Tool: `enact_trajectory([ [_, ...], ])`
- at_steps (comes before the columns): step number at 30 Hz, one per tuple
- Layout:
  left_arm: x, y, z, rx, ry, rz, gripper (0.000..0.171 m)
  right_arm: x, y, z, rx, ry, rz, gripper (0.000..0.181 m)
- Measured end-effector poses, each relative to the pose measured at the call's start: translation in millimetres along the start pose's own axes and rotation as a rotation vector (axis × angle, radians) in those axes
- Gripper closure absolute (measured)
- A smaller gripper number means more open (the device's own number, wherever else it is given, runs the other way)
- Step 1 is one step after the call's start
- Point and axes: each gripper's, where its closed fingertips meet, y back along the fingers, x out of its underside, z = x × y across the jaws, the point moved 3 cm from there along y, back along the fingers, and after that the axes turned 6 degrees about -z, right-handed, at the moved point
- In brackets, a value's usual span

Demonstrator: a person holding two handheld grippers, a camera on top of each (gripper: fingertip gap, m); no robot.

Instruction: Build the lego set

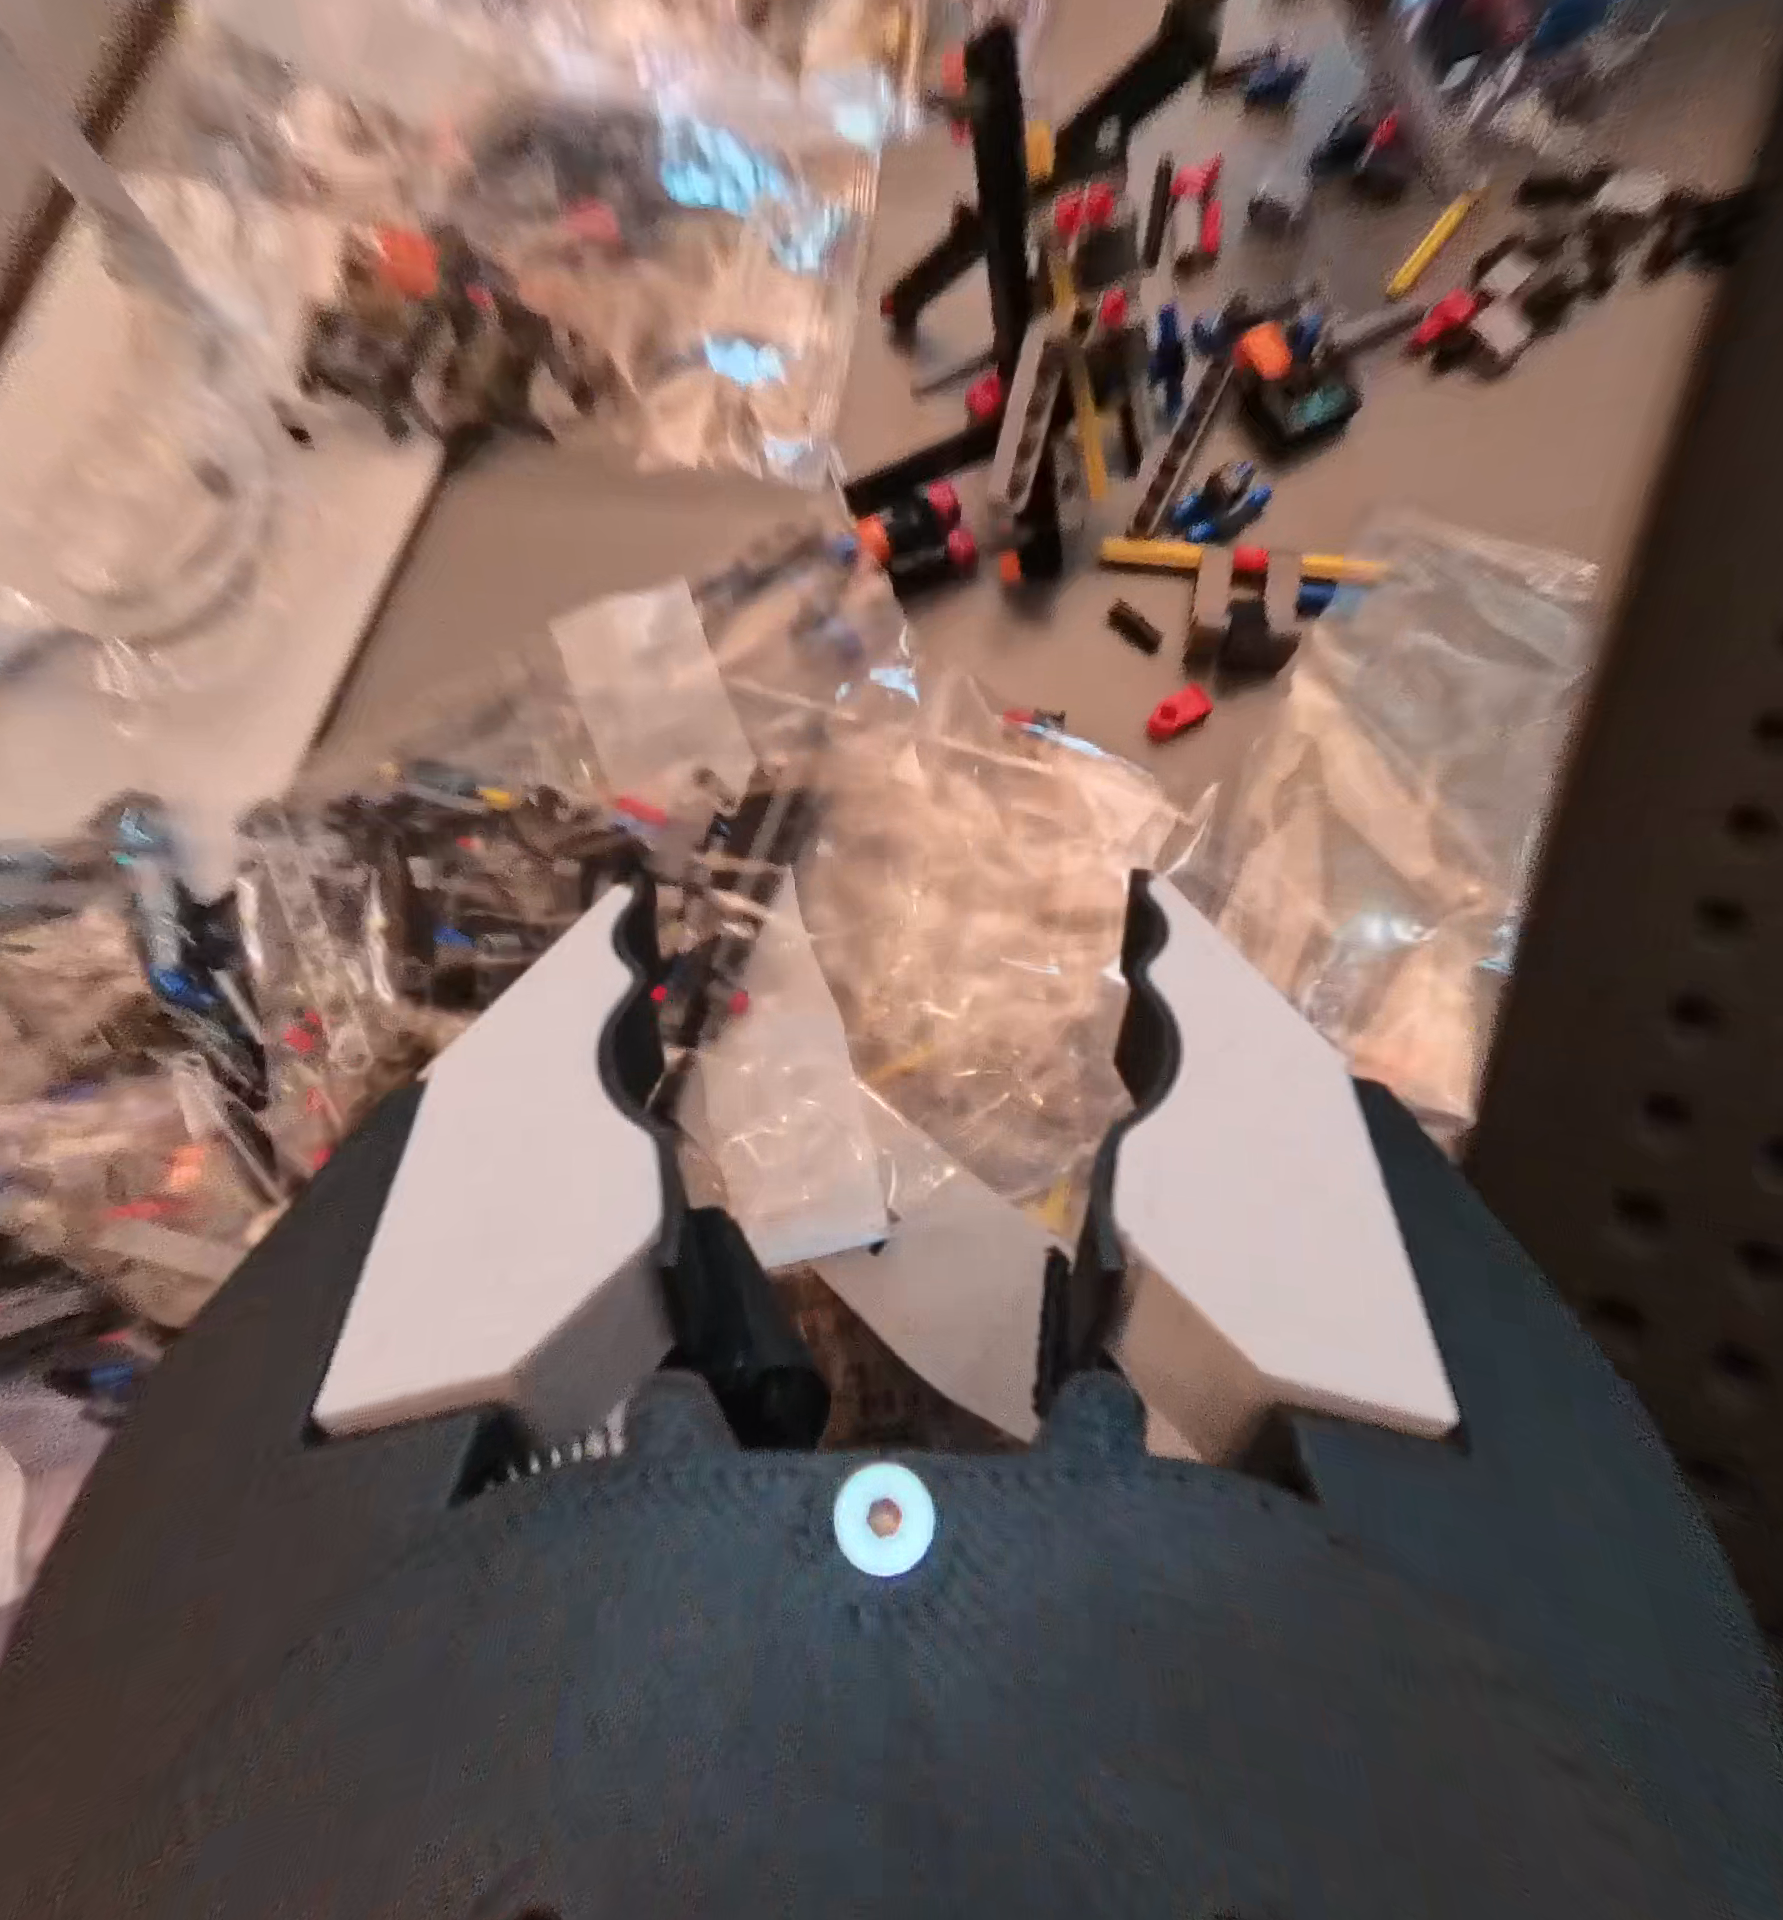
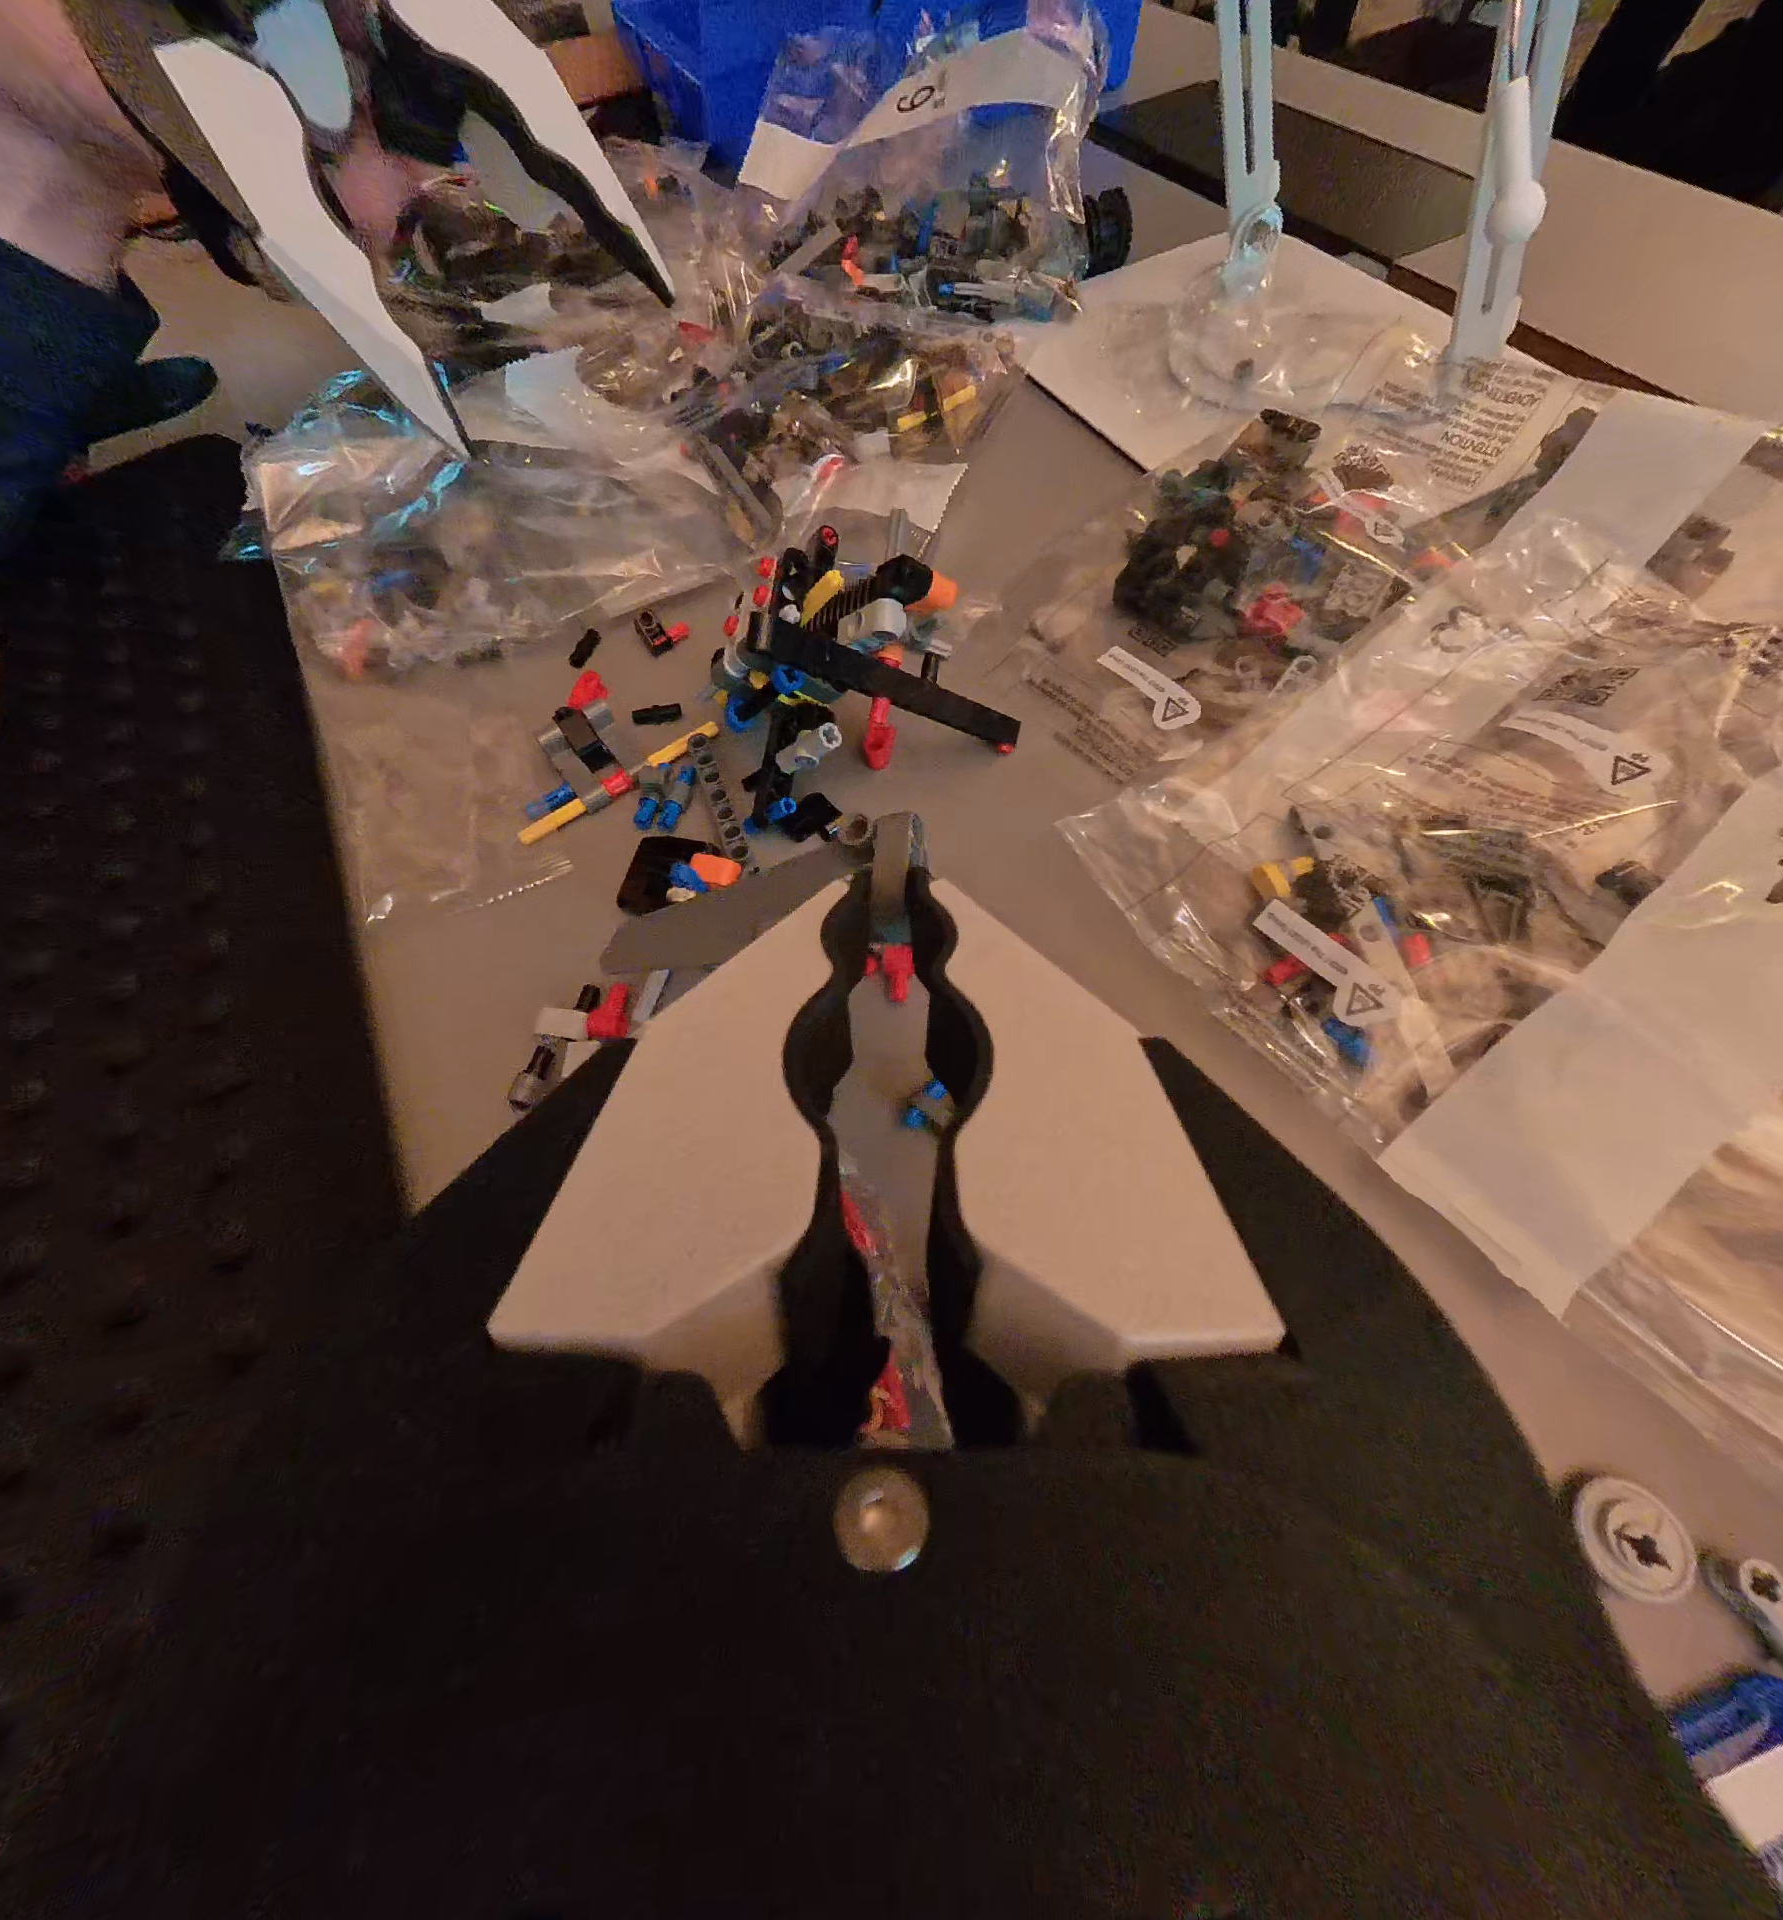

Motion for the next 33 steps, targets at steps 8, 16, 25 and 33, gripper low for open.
enact_trajectory([
  [8,29,-38,-4,-0.023,0.031,0.208,0.112,-4,17,-17,0.096,-0.026,-0.054,0.176],
  [16,11,-12,20,-0.064,0.036,0.189,0.103,8,36,-28,0.097,-0.128,-0.015,0.176],
  [25,-29,-21,39,-0.019,0.009,0.151,0.102,29,6,-14,0.078,-0.003,0.221,0.158],
  [33,-47,-38,64,-0.129,0.044,-0.087,0.106,-25,72,-55,0.262,0.013,-0.013,0.157],
])
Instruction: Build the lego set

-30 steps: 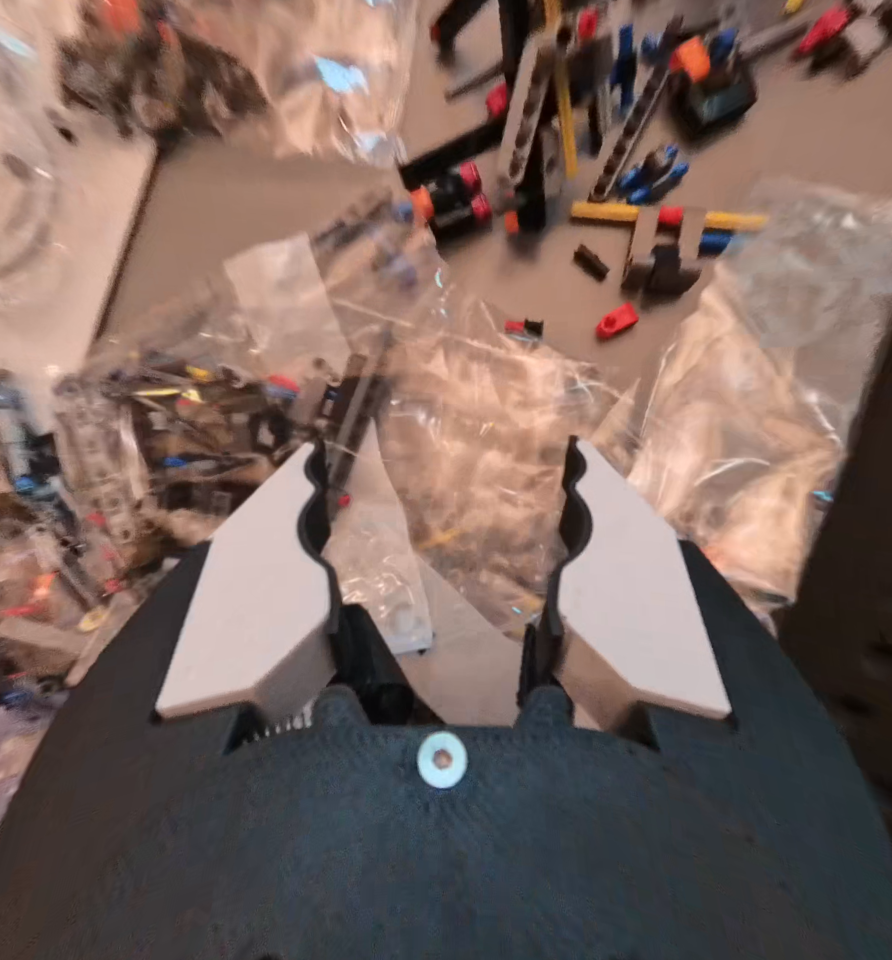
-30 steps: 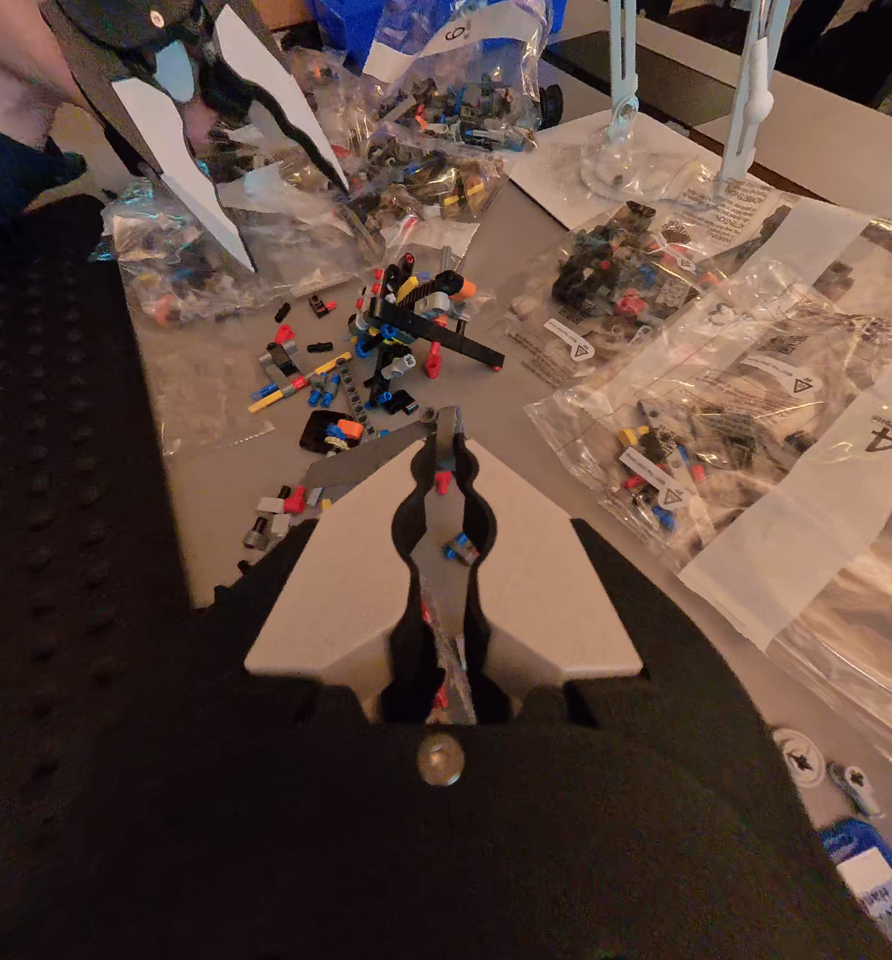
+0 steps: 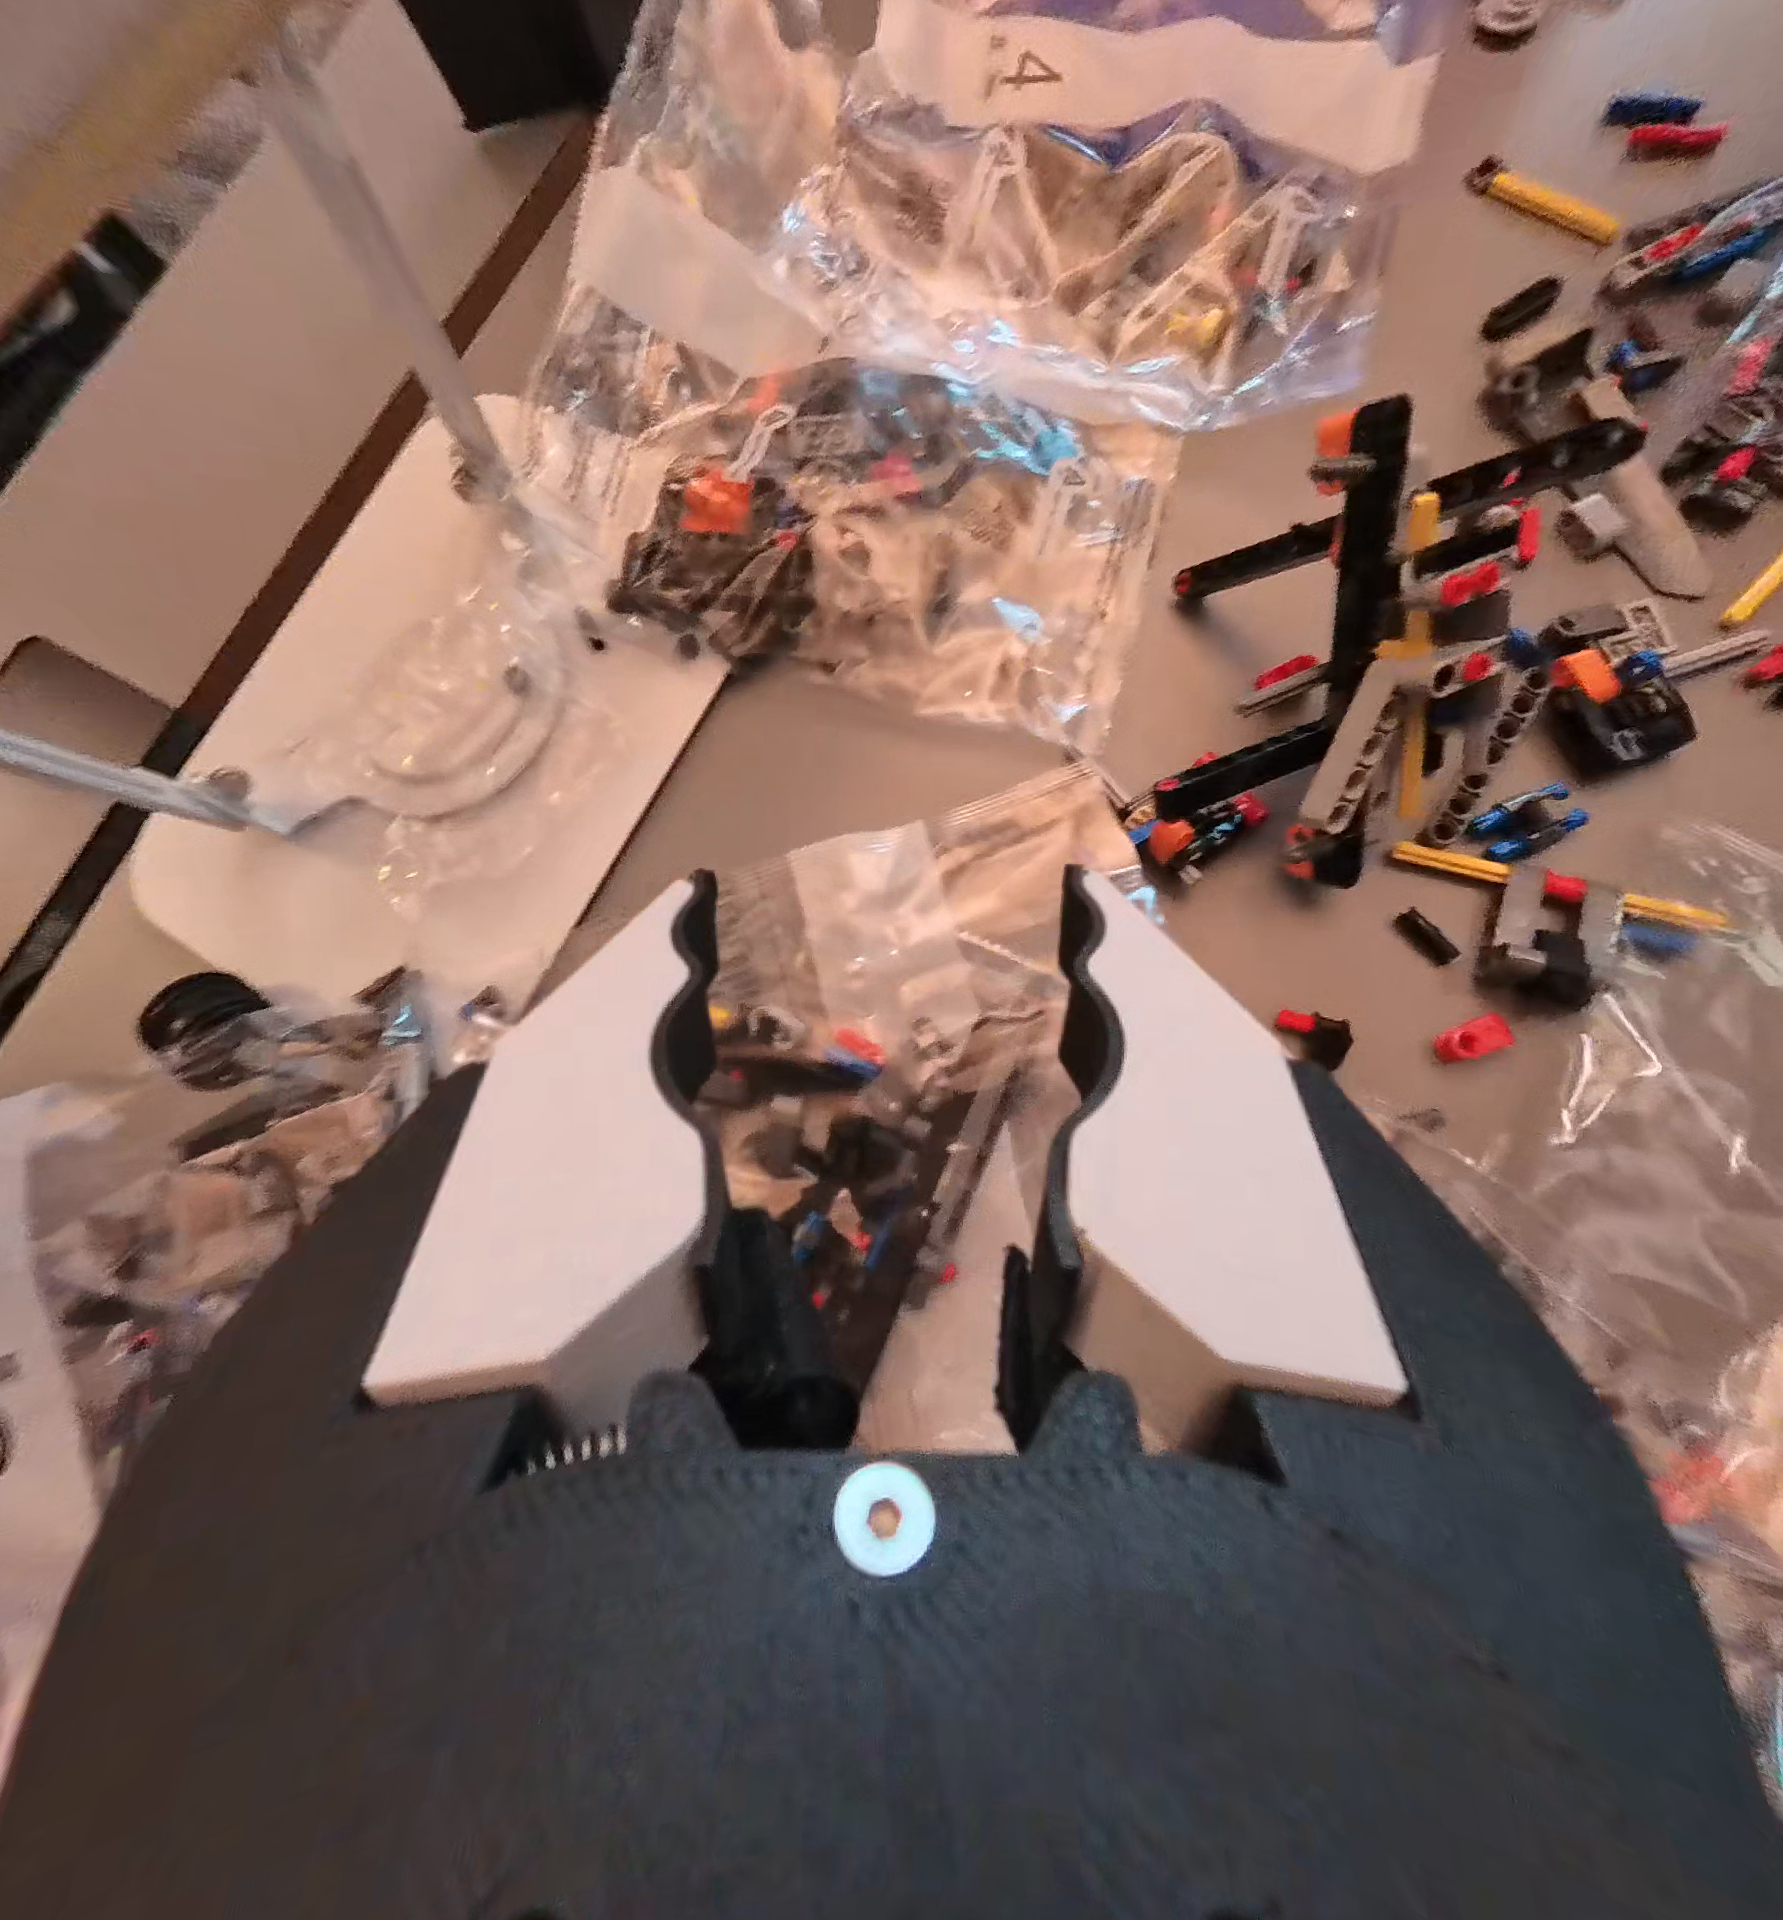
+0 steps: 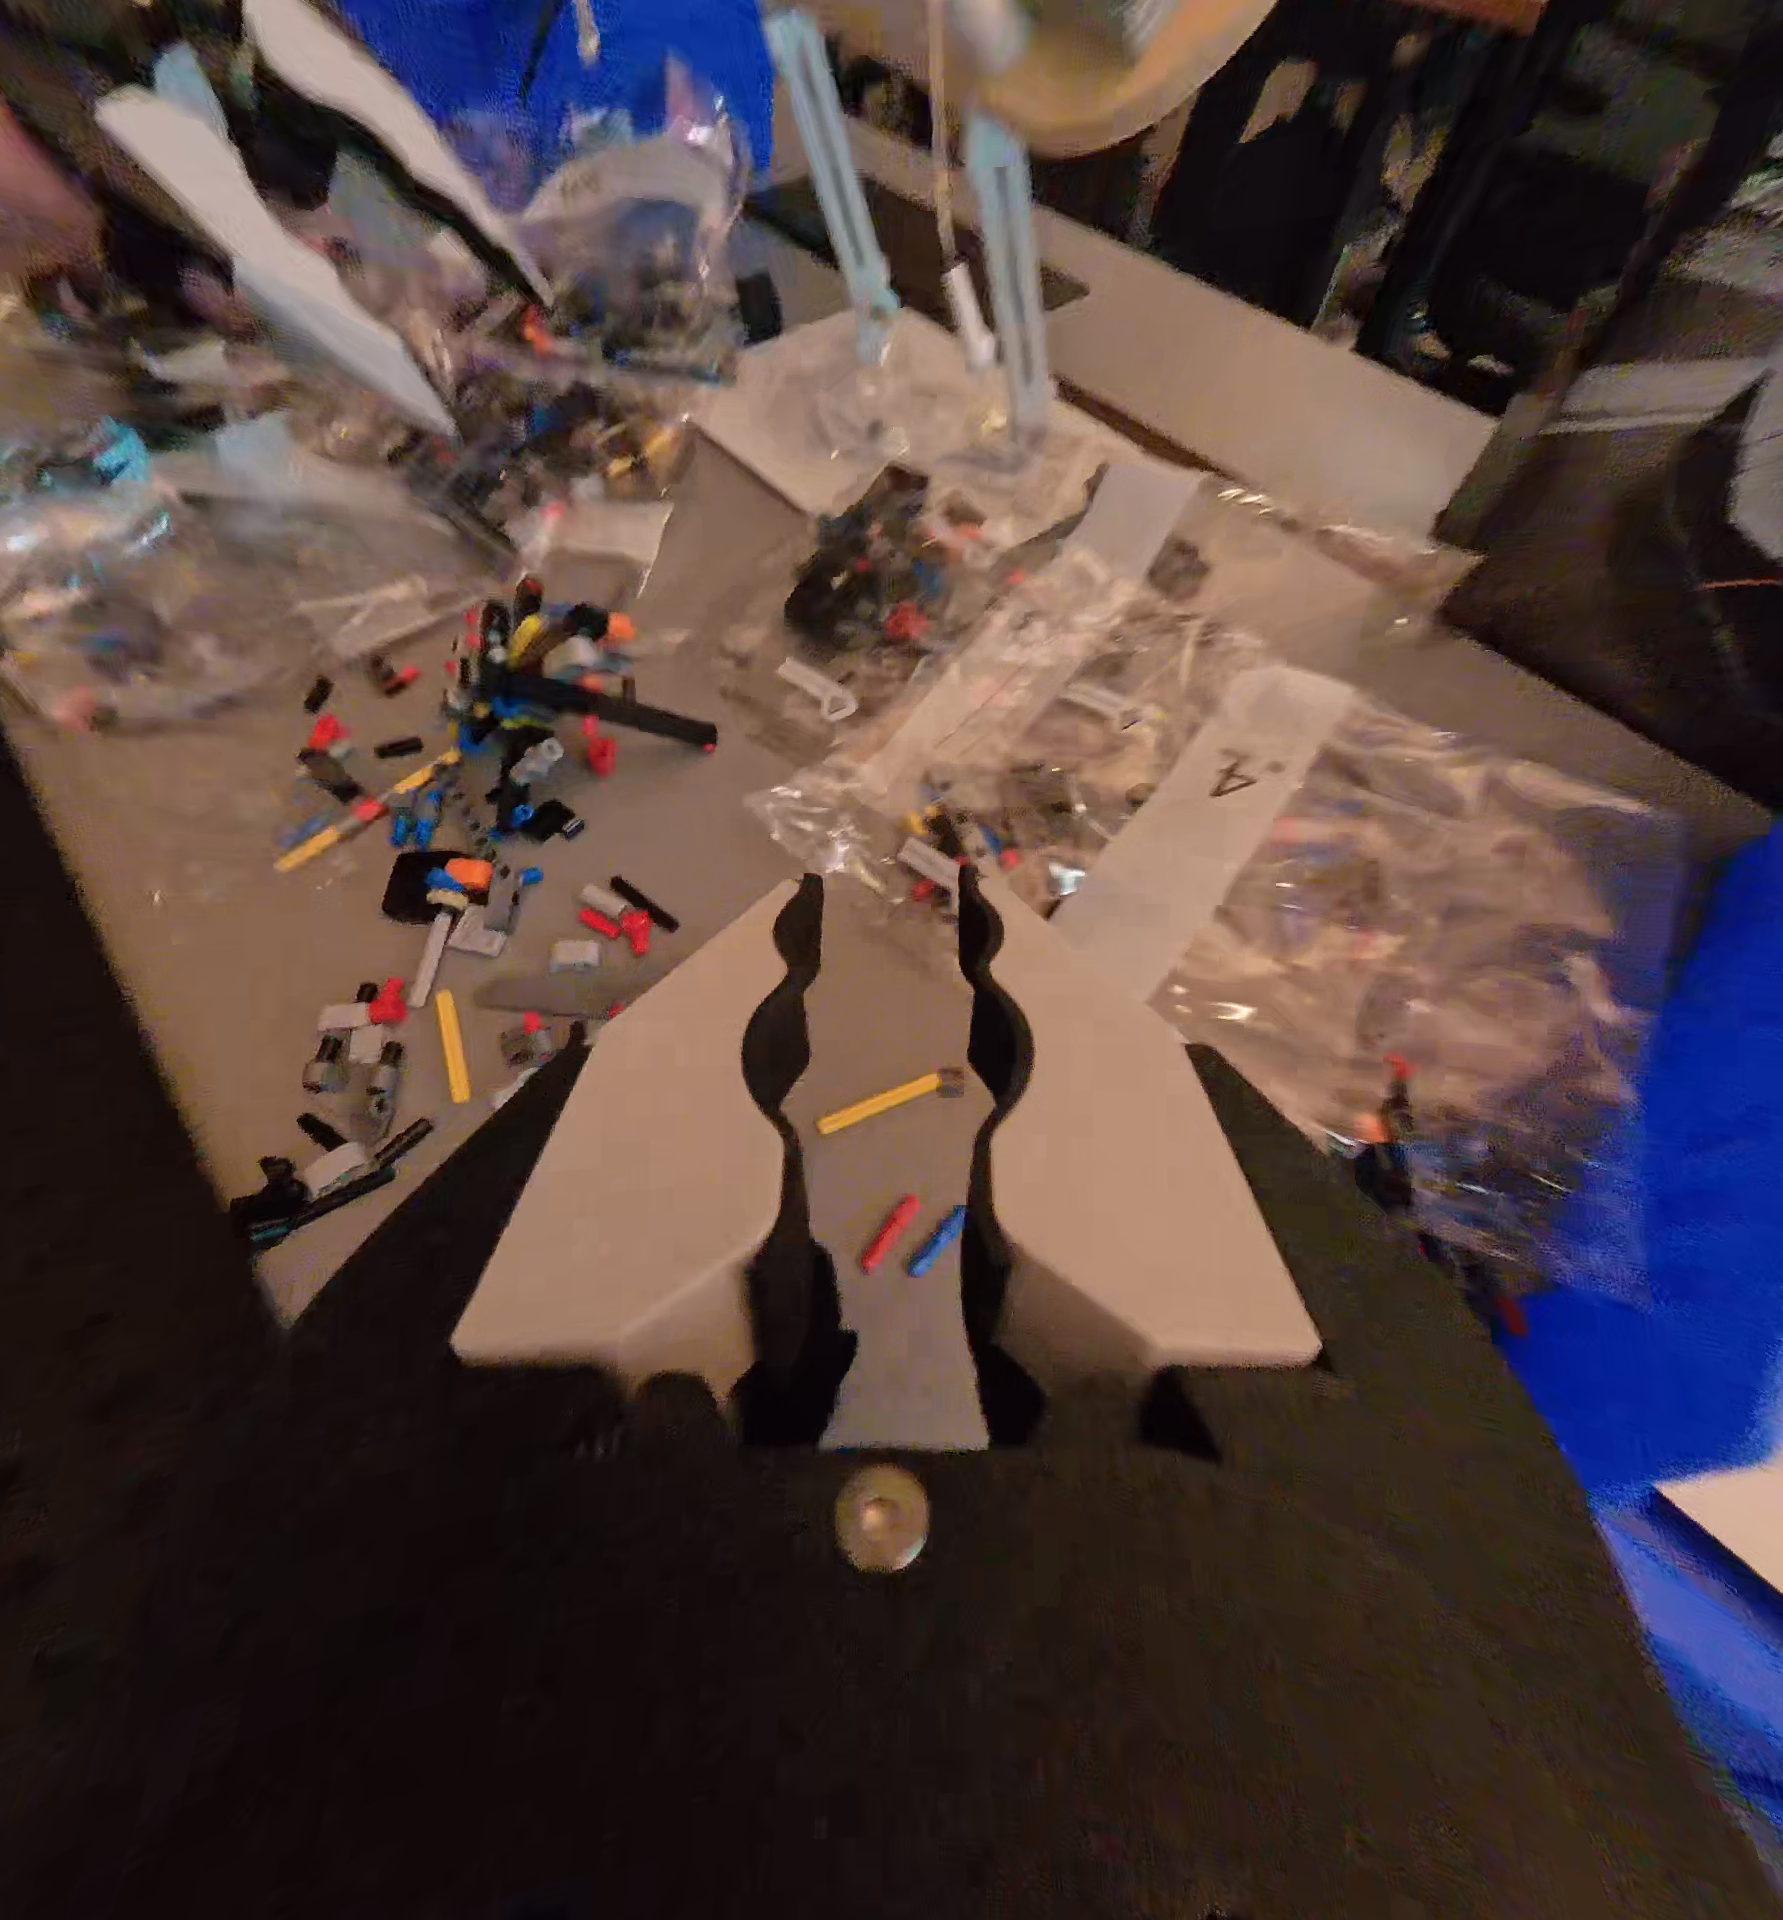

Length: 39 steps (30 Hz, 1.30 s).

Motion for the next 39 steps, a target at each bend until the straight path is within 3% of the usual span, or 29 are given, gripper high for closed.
enact_trajectory([
  [3,22,-9,-4,0.03,-0.026,0.113,0.102,-17,29,-39,0.091,-0.076,-0.105,0.154],
  [6,43,-14,-18,0.166,0.037,0.174,0.095,-21,46,-66,0.18,-0.1,-0.129,0.149],
  [8,59,-18,-17,0.172,0.059,0.229,0.094,-18,47,-79,0.249,-0.092,-0.093,0.146],
  [10,59,-18,-17,0.19,0.08,0.212,0.094,-15,48,-96,0.319,-0.096,-0.06,0.14],
  [12,62,-16,-14,0.183,0.097,0.22,0.096,-16,49,-108,0.33,-0.12,-0.047,0.145],
  [15,66,-14,-11,0.168,0.091,0.233,0.098,-1,61,-148,0.453,-0.181,0.055,0.143],
  [17,69,-11,-9,0.173,0.108,0.23,0.099,18,68,-180,0.518,-0.268,0.109,0.151],
  [18,69,-9,-8,0.178,0.118,0.225,0.099,32,64,-187,0.47,-0.322,0.16,0.159],
  [22,73,-6,-5,0.175,0.142,0.225,0.101,71,36,-183,0.346,-0.328,0.366,0.152],
  [25,73,-5,-3,0.169,0.153,0.231,0.101,66,14,-168,0.277,-0.279,0.331,0.171],
  [26,73,-5,-3,0.169,0.152,0.233,0.101,64,8,-161,0.231,-0.289,0.321,0.166],
  [28,73,-6,-4,0.166,0.153,0.236,0.101,60,-2,-156,0.196,-0.297,0.329,0.139],
  [29,73,-6,-4,0.167,0.156,0.238,0.101,60,-4,-154,0.185,-0.278,0.354,0.137],
  [35,73,-8,-3,0.166,0.169,0.238,0.101,37,20,-186,0.299,-0.292,0.217,0.14],
  [39,73,-8,-4,0.167,0.159,0.242,0.1,24,11,-200,0.33,-0.244,0.284,0.131],
])
